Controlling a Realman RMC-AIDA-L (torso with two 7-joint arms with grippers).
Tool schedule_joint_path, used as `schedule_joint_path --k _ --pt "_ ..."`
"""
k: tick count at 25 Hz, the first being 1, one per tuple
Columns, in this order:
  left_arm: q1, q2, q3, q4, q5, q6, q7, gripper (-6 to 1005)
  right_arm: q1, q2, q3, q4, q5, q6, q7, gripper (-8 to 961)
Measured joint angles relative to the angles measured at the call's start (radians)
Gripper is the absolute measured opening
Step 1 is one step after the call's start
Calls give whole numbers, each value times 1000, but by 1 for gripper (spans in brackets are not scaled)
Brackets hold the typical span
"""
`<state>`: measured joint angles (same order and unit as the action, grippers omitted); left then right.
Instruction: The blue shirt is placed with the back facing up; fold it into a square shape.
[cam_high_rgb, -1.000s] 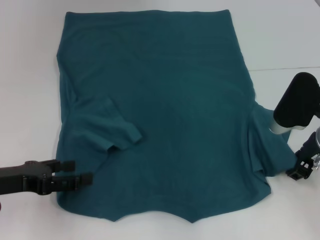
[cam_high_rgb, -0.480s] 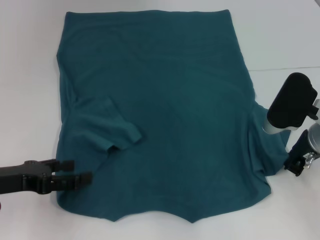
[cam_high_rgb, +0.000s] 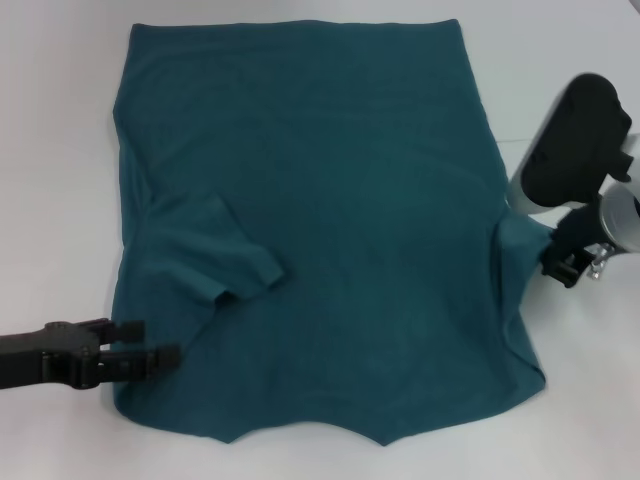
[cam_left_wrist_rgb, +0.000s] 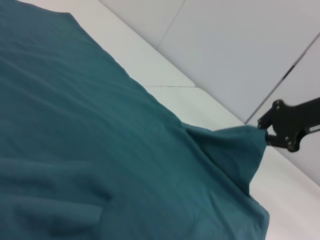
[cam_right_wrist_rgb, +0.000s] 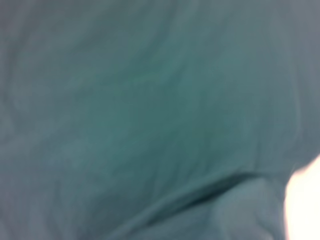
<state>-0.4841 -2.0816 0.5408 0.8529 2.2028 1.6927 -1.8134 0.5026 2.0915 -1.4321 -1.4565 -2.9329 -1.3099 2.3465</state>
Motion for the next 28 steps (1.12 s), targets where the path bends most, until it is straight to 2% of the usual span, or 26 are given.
schedule_joint_path --k 5,14,24,28 --pt "12 -1 -1 1 0 -9 2 938 18 3 -55 -48 0 -19 -7 27" --pt "25 -4 -2 4 0 -13 6 939 47 7 -194 -36 0 -44 -18 27" --pt "29 -6 -2 0 12 -37 24 938 91 11 -215 23 2 -124 49 66" --pt "29 -6 -2 0 13 -40 31 938 86 12 -214 16 27 -107 62 219"
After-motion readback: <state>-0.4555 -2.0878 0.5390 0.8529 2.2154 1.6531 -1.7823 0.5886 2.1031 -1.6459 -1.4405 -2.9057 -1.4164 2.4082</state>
